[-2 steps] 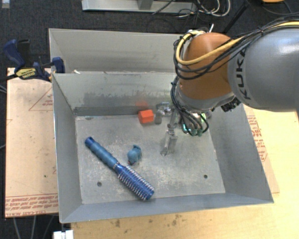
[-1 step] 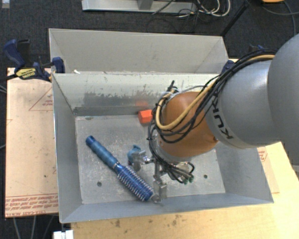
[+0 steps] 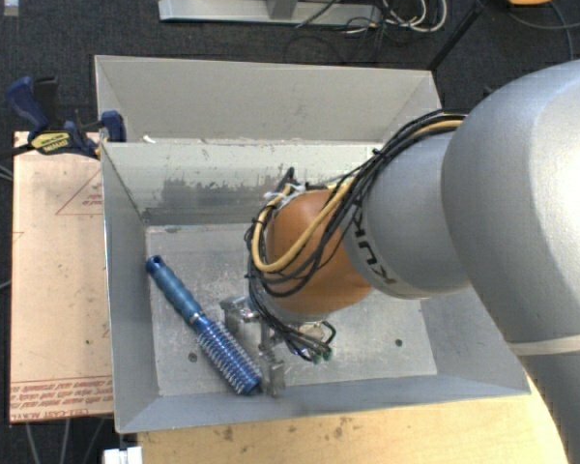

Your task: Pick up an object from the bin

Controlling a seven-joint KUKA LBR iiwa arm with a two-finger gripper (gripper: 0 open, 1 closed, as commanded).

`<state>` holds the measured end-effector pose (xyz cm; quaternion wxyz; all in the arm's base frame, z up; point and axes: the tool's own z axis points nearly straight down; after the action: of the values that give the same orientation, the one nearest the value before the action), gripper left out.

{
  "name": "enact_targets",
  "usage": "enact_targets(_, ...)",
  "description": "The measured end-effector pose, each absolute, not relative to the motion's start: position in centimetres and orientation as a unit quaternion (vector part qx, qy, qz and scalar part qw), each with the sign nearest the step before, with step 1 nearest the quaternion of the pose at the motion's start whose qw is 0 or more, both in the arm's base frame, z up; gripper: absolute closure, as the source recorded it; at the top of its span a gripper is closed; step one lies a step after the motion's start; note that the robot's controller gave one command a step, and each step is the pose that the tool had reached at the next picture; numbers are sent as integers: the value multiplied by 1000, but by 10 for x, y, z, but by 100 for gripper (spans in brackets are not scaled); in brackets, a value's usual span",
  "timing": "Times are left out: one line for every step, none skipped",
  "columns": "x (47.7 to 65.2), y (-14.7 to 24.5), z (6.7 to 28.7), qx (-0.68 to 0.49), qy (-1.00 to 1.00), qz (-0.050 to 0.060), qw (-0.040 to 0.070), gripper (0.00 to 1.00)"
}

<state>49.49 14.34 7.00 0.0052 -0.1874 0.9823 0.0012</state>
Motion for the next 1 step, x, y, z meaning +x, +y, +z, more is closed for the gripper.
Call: enact_targets(494, 197, 72, -159, 987, 2, 6, 0)
